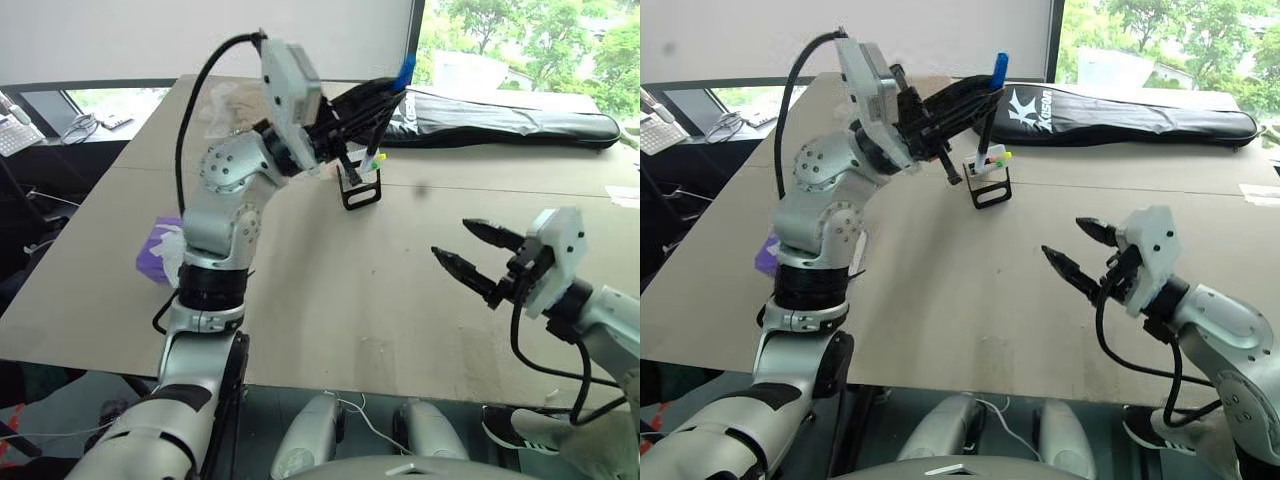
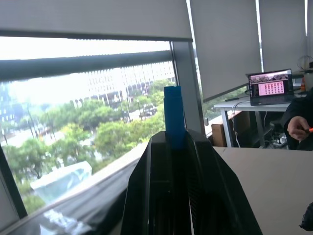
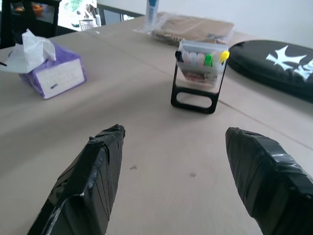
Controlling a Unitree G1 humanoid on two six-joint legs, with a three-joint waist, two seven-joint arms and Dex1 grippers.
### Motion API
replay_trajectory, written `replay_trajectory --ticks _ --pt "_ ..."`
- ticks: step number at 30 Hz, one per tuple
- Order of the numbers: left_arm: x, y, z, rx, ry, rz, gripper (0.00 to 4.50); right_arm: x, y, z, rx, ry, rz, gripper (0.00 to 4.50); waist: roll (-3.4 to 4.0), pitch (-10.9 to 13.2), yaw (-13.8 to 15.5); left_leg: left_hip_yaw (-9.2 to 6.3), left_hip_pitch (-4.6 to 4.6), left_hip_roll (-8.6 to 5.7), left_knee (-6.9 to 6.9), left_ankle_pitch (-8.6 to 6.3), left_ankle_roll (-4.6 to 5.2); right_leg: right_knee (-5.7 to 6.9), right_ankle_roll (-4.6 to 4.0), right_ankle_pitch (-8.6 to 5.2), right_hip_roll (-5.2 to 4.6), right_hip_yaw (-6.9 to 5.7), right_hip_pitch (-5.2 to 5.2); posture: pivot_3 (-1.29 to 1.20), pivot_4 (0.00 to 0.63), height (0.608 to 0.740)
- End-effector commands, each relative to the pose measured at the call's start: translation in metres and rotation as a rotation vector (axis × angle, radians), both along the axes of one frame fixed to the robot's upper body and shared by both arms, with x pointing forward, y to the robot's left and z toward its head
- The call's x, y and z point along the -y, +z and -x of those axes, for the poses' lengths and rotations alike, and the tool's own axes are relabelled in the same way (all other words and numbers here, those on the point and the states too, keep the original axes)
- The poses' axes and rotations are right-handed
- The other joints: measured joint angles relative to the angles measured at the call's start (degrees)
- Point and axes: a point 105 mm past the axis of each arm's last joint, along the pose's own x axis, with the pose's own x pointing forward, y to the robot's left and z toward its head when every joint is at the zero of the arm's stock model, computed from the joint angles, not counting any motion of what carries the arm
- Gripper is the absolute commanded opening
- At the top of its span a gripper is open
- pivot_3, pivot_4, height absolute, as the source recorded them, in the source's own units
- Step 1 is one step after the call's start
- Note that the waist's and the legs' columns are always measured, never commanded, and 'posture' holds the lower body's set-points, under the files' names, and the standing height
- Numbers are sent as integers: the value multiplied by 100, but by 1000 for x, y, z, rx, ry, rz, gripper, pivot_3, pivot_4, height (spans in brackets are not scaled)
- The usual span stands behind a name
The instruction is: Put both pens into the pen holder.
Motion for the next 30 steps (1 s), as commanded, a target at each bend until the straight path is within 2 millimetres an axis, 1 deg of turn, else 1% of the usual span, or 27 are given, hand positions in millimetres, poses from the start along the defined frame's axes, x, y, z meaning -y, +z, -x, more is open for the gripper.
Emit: replay_trajectory --ticks 1,3,4,6,9,11,13,18,24,28,30 --pt "8 -13 -5 293 23 -152 36 -6 17 1 85 22 -61 3541 0 0 -2 -1 1 1 -6 0 0 0 -1 -1 0 2 -1 0 150 740" --pt "9 -14 -13 365 32 -166 36 -8 21 2 102 25 -81 3541 0 3 -6 2 -1 1 -9 0 0 -2 -1 -1 1 2 -8 0 150 740" --pt "10 -17 -17 396 30 -185 36 -8 23 3 110 29 -85 3541 -5 6 -3 1 -5 1 -9 0 0 -2 -1 -1 0 2 -9 0 150 740" --pt "11 -29 -25 451 40 -237 36 -10 25 5 123 34 -85 3541 -8 7 -4 0 -11 -2 -3 -1 2 -4 0 0 0 -1 -13 0 150 740" --pt "10 -48 -39 481 59 -300 36 -10 26 5 135 25 -83 3541 -8 7 -11 2 -12 -5 1 -6 11 -5 1 0 -2 -1 -12 0 150 740" --pt "10 -56 -46 469 73 -327 36 -10 28 6 140 16 -84 3541 -9 8 -20 4 -12 -6 0 -7 12 -3 1 -1 -1 0 -13 0 150 740" --pt "9 -58 -50 456 84 -325 36 -8 28 7 142 7 -79 3541 -11 9 -24 2 -13 -6 0 -7 13 0 2 -1 2 -3 -15 0 150 740" --pt "6 -64 -53 446 93 -325 36 -6 29 10 149 -11 -72 3541 -14 11 -41 0 -19 -6 4 -8 15 0 2 -1 2 -6 -17 0 150 740" --pt "-7 -79 -64 404 171 -372 36 -5 26 12 145 -13 -64 3541 -14 11 -129 -1 -17 -6 6 -9 17 7 2 -1 5 -7 -16 0 150 740" --pt "-15 -77 -71 409 245 -364 36 -4 25 13 142 -14 -59 3541 -14 11 -166 0 -17 -7 6 -9 17 7 3 -1 5 -5 -16 0 150 740" --pt "-18 -73 -71 413 258 -333 36 -3 24 14 142 -15 -58 3541 -14 11 -166 1 -16 -7 6 -9 17 9 3 -1 6 -5 -16 0 150 740"
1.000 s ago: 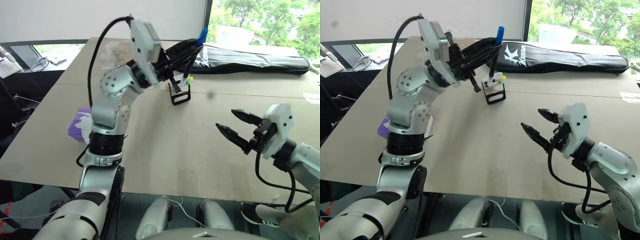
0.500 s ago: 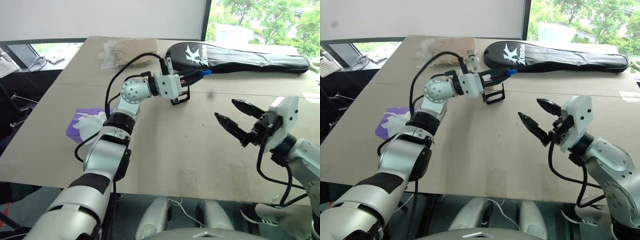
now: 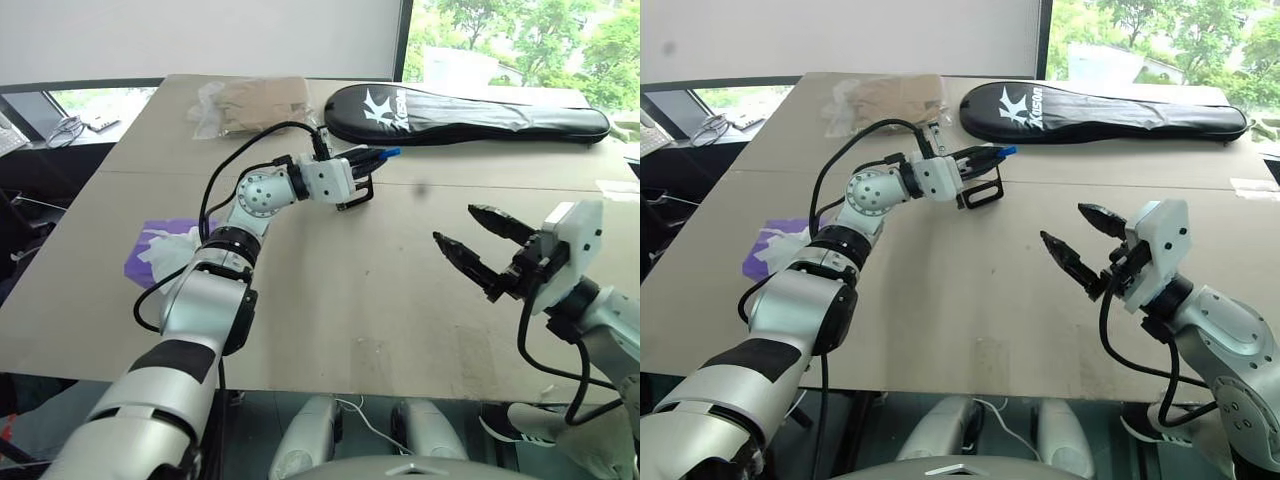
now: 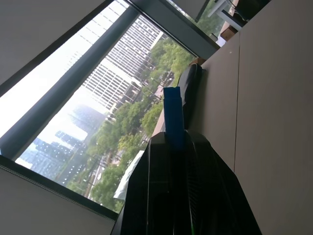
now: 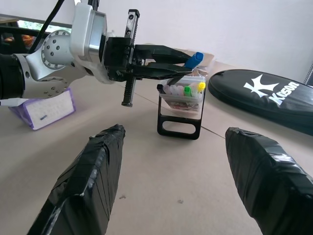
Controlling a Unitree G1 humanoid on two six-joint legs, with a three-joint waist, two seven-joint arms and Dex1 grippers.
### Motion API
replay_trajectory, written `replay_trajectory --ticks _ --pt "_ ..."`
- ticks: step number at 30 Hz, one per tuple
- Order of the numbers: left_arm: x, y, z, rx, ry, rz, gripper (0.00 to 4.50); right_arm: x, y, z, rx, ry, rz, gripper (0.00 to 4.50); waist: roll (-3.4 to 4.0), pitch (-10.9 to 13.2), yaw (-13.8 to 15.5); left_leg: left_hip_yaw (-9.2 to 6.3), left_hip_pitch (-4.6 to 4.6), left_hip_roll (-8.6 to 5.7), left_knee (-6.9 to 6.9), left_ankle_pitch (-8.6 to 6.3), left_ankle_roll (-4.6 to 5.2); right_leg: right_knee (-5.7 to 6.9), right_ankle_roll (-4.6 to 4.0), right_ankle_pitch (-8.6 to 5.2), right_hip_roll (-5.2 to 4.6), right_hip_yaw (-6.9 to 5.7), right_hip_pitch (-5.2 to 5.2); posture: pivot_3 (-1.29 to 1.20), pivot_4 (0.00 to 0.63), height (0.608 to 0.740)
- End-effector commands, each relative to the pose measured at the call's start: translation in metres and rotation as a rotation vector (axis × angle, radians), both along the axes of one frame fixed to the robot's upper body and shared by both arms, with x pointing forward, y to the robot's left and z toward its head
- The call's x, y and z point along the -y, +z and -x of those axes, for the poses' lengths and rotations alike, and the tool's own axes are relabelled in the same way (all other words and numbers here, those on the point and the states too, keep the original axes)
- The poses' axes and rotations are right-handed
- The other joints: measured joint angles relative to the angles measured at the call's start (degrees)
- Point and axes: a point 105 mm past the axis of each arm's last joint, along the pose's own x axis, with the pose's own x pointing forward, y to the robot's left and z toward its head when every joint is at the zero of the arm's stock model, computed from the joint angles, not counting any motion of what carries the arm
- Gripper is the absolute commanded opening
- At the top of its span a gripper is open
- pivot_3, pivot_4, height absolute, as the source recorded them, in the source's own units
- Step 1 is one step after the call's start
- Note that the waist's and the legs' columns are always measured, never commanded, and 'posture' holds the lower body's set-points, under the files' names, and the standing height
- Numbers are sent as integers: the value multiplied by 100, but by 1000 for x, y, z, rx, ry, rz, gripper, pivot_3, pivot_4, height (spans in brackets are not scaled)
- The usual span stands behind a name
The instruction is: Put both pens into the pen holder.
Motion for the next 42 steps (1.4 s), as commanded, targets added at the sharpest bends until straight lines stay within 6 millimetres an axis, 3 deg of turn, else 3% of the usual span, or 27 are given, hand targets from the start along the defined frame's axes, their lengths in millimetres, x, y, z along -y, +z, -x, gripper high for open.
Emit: replay_trajectory --ticks 1,2,9,13,17,21,24,28,30,37,42 --pt "-5 21 1 61 3 70 901 -1 11 8 69 12 4 3541 0 0 4 -1 0 0 0 0 0 1 0 0 0 -1 0 0 150 740" --pt "-5 22 4 72 -12 82 1163 -2 12 9 73 19 3 3541 0 0 6 -1 0 0 0 0 0 2 0 0 0 -1 0 0 150 740" --pt "-9 29 13 88 -66 146 4417 -7 8 16 68 68 21 3541 0 0 4 -1 0 0 3 0 -1 2 0 0 -1 -1 0 0 150 740" --pt "-11 35 32 7 -182 256 4417 -5 5 16 59 73 26 3541 4 -2 -12 -2 -1 2 4 1 -1 1 -1 0 -4 -1 0 0 150 740" --pt "-14 11 44 -182 -164 276 4417 -6 1 14 47 81 18 3541 6 -3 -64 -1 2 8 2 0 -1 1 -1 0 -4 9 0 0 150 740" --pt "-7 -11 32 -378 30 309 4417 -8 -2 12 37 98 9 3541 5 -3 -18 -7 8 6 11 -4 7 15 -1 1 -2 6 6 0 150 740" --pt "14 -31 23 -525 194 224 4417 -10 -2 9 37 102 13 3541 5 -3 41 -7 12 2 17 -11 19 23 -1 1 -1 3 10 0 150 740" --pt "38 -48 23 -1106 343 201 4417 -6 -4 9 36 76 32 3541 0 1 48 -7 13 -8 25 -13 22 42 3 -2 13 -4 12 0 150 740" --pt "41 -47 24 -1250 422 175 4417 -5 -5 11 35 64 38 3541 1 0 11 -8 13 -7 29 -13 23 50 4 -3 20 -5 9 0 150 740" --pt "46 -46 4 -1470 878 299 4417 -2 -9 18 28 10 39 3541 0 1 7 3 24 0 23 -6 10 57 5 -4 5 10 7 0 150 740" --pt "48 -54 -4 -1462 1054 382 4417 -1 -10 20 24 -17 40 3541 -6 5 22 8 21 0 23 0 -4 53 6 -4 -6 14 4 0 150 740"
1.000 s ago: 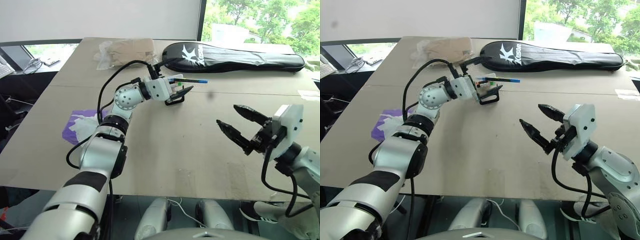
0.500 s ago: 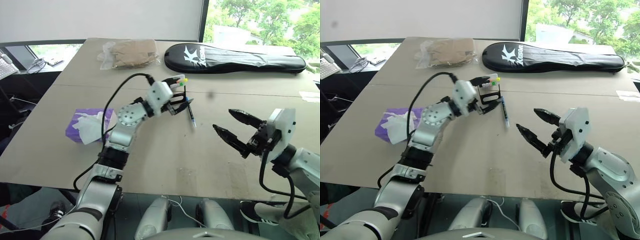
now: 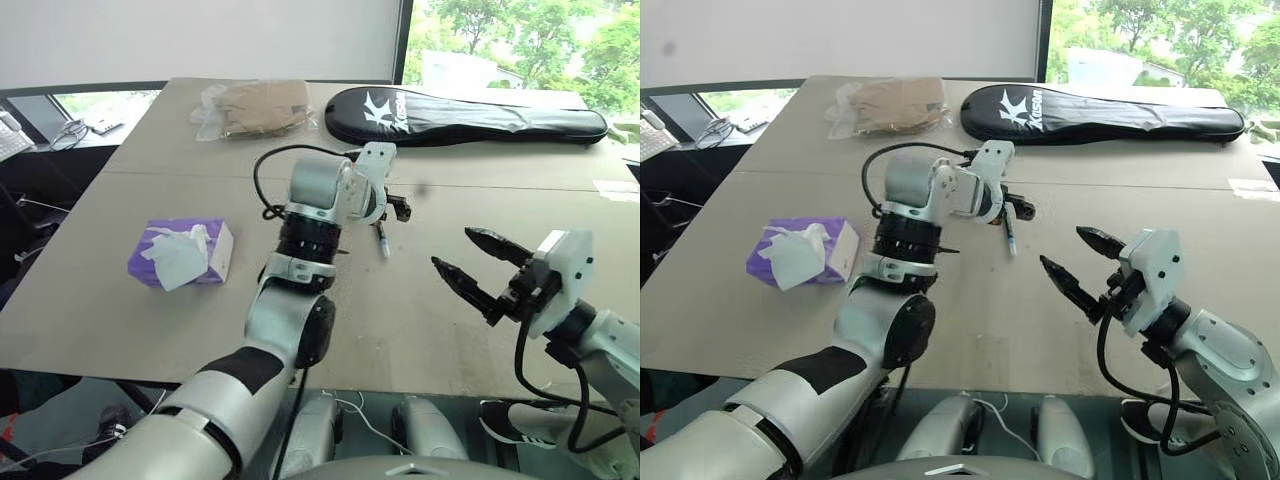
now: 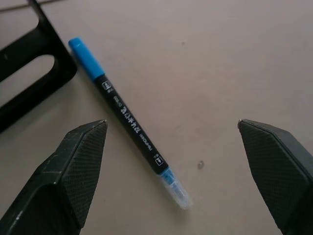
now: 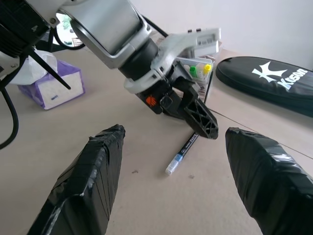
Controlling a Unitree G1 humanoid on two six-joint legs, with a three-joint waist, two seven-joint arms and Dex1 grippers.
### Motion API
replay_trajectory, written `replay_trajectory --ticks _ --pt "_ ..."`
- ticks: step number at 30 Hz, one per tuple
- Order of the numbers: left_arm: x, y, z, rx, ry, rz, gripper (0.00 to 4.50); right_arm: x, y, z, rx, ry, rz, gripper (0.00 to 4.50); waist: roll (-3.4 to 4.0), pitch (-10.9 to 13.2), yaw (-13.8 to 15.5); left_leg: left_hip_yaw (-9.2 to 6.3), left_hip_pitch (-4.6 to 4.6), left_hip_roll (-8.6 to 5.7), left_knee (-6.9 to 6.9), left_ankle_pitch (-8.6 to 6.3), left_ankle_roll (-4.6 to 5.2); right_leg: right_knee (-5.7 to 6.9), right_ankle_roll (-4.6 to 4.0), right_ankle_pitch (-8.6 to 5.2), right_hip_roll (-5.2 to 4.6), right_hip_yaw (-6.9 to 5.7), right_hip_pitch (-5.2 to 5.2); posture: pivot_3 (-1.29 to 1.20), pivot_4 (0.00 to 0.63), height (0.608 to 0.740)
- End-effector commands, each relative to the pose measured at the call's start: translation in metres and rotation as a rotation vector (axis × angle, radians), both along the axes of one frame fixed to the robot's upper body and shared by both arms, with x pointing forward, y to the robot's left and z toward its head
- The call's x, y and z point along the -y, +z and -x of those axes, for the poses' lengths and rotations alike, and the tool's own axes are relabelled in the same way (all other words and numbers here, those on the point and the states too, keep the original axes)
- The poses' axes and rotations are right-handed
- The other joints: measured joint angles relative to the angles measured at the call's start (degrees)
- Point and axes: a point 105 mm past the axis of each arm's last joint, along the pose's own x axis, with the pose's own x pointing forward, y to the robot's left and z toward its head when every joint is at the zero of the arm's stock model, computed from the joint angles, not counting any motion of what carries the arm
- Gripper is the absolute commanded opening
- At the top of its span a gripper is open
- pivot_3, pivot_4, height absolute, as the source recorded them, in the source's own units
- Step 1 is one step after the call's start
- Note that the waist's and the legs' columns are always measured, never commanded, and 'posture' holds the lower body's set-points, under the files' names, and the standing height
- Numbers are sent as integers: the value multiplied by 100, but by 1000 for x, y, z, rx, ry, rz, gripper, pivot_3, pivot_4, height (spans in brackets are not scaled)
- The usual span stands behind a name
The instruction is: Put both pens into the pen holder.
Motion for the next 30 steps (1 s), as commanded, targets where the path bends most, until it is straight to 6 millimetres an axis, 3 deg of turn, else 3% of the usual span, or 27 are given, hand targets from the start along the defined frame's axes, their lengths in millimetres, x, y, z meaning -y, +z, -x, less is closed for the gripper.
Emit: replay_trajectory --ticks 1,11,19,20,23,24,28,29,30 --pt "0 8 -7 33 91 -28 4417 0 11 5 57 -15 2 3541 0 0 -17 5 0 0 -2 0 -1 1 0 0 0 5 -2 0 150 740" --pt "21 1 -25 29 162 13 4417 1 10 3 53 -19 12 3541 -6 4 145 9 -1 -2 -4 0 -4 0 1 1 -5 6 -4 0 150 740" --pt "40 -6 -17 -41 116 37 4417 1 9 5 47 -19 25 3541 -7 4 129 11 -2 -2 -8 0 -4 -2 1 1 -5 6 -5 0 150 740" --pt "39 -9 -17 -49 115 31 4033 1 9 5 47 -19 25 3541 -7 4 128 11 -2 -2 -8 0 -4 -2 1 1 -5 7 -6 0 150 740" --pt "35 -19 -15 -64 114 0 3453 1 8 5 44 -19 26 3541 -6 4 136 11 -2 -2 -8 0 -4 -2 1 1 -5 7 -6 0 150 740" --pt "33 -20 -15 -66 108 -9 2862 1 8 5 43 -18 26 3541 -6 4 136 11 -2 -3 -8 0 -4 -2 1 1 -5 7 -6 0 150 740" --pt "32 -19 -11 -76 46 -25 1255 0 7 4 41 -16 27 3541 -6 4 135 11 -2 -3 -8 0 -4 -2 1 1 -5 7 -6 0 150 740" --pt "31 -19 -8 -91 18 -26 1083 0 7 4 41 -14 27 3541 -6 4 133 11 -2 -3 -8 0 -4 -2 1 1 -5 6 -6 0 150 740" --pt "31 -18 -4 -103 -25 -29 417 0 7 3 41 -14 27 3541 -6 4 132 11 -2 -3 -8 0 -4 -2 1 1 -4 7 -6 0 150 740"
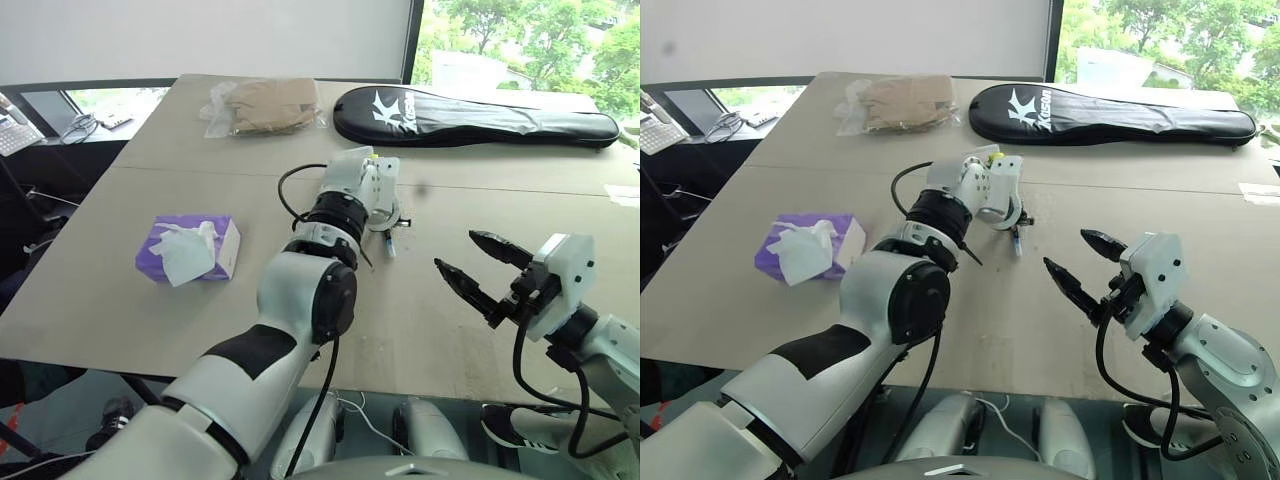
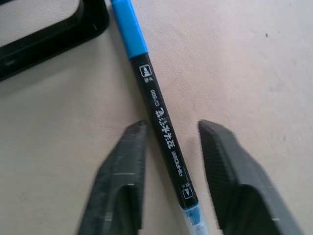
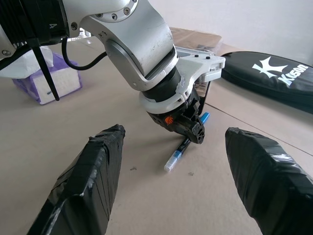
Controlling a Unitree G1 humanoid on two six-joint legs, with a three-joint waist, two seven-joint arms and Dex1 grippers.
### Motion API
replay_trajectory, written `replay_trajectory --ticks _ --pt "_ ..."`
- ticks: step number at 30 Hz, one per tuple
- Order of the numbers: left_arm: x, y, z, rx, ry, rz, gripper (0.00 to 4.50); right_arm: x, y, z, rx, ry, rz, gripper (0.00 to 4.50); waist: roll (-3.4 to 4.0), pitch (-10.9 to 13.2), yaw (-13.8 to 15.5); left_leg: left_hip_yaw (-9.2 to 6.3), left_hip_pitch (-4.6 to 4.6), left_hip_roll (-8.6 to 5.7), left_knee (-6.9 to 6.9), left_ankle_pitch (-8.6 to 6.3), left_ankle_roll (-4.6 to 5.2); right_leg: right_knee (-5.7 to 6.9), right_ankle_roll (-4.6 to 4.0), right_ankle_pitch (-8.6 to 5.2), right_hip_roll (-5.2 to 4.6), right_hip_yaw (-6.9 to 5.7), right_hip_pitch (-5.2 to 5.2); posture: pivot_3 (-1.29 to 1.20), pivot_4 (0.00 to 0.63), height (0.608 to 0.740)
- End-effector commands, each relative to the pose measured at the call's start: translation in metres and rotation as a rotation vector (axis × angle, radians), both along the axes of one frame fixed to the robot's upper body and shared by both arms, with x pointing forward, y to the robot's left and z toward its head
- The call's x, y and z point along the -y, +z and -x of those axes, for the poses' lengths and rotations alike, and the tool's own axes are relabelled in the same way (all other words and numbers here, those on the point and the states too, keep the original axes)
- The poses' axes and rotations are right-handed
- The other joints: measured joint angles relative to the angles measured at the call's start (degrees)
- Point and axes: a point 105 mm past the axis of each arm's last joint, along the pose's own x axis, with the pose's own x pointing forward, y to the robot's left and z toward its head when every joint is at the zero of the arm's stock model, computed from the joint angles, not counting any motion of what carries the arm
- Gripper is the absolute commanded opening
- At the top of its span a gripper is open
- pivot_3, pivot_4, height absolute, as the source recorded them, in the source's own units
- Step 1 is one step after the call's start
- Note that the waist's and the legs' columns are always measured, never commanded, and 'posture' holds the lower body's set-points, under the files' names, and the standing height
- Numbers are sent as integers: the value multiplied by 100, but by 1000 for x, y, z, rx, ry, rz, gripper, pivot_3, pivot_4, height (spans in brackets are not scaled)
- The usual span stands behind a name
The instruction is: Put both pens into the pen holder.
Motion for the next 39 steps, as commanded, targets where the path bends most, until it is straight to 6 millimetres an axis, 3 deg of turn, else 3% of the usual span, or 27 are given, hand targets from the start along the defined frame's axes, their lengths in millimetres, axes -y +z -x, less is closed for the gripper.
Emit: replay_trajectory --ticks 1,6,11,14,17,18,23,29,35,38,39 --pt "5 7 14 -37 -149 14 168 -3 10 3 51 12 11 3541 1 0 -3 0 0 0 0 0 0 0 0 0 1 0 0 0 150 740" --pt "-21 15 41 -9 -427 9 70 -2 9 2 48 16 10 3541 9 2 -187 3 2 5 -6 1 -1 12 -2 0 4 11 -6 0 150 740" --pt "-51 25 68 130 -861 23 70 -2 0 6 3 66 59 3541 26 9 -219 15 0 12 -18 9 -15 30 -6 0 8 42 -33 0 150 740" --pt "-94 8 60 157 -1033 -189 70 4 -19 21 -93 160 187 3541 29 10 -136 20 1 11 -17 9 -15 19 -8 0 5 45 -28 0 150 740" --pt "-121 3 48 167 -1142 -285 1460 8 -22 32 -125 224 207 3541 26 12 -87 5 1 9 -14 9 -11 -3 -8 0 4 26 -8 0 150 740" --pt "-123 5 47 166 -1177 -280 1722 8 -22 34 -124 243 209 3541 25 13 -78 1 0 9 -12 7 -8 -5 -8 0 4 22 -4 0 150 740" --pt "-120 23 41 127 -1222 -249 4236 4 -20 42 -102 342 229 3541 14 19 -2 -16 -15 8 4 -12 27 -27 -6 1 5 -17 6 0 150 740" --pt "-88 26 15 91 -1070 -232 4236 -4 -17 36 -49 370 205 3541 12 21 -8 -19 -24 7 9 -14 31 -42 -3 0 6 -26 6 0 150 740" --pt "-76 13 3 -9 -915 -249 4236 -7 -18 32 -32 366 212 3541 9 22 -147 -27 -46 6 9 -4 13 -49 -3 0 9 -30 -10 0 150 740" --pt "-83 0 2 -60 -894 -321 3487 -7 -17 32 -16 350 216 3541 10 21 -158 -29 -68 4 19 -3 12 -42 -2 0 8 -34 -32 0 150 740" --pt "-86 -4 2 -75 -908 -348 2970 -7 -17 32 -13 346 218 3541 10 21 -163 -28 -68 4 21 -3 12 -40 -2 0 8 -33 -33 0 150 740"
